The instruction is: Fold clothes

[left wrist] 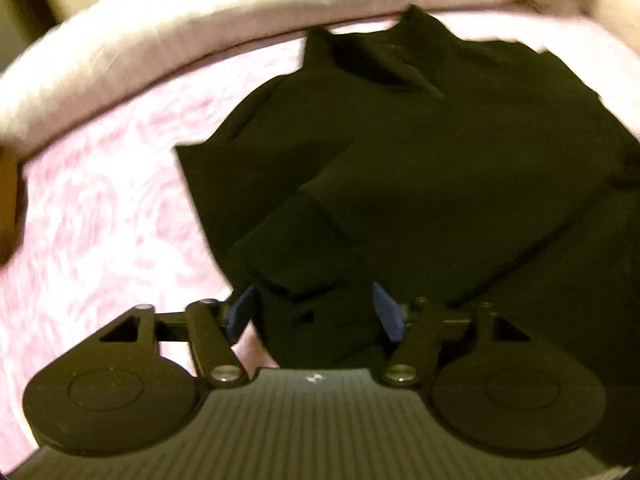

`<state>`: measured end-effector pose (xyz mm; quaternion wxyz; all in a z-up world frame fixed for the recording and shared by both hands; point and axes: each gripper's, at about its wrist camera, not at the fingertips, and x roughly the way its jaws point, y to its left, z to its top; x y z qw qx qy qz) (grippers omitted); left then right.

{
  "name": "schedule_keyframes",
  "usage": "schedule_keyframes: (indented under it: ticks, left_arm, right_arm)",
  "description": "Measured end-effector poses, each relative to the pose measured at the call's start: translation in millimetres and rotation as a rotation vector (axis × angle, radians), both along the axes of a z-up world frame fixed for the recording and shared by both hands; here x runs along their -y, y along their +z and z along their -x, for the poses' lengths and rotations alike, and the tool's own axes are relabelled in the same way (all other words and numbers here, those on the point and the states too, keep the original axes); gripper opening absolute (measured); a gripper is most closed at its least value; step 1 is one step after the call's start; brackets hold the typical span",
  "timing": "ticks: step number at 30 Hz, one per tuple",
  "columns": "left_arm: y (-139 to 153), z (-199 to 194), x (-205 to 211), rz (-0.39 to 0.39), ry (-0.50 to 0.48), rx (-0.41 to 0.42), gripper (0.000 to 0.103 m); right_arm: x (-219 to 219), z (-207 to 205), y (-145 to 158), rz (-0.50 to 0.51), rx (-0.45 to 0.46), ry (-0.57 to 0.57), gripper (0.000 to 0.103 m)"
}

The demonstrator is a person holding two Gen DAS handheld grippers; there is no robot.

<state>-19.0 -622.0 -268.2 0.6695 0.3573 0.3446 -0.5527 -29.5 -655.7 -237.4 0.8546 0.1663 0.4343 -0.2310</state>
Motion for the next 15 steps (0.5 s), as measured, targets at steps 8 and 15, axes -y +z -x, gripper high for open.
schedule_keyframes:
  ticks: [8,15]
  left_arm:
    - [29.3,33.7,-21.9,0.038,-0.108,0.061,0.058]
    - [13.9,71.6,-40.0,-0.027,-0.218,0.103,0.058]
  right_arm:
    - [-25.4,37.6,14.6,-0.051,-0.024,-0.105,0.042]
    - [-44.4,44.6,20.6,-0.032,-0.027,-0.114,0.042]
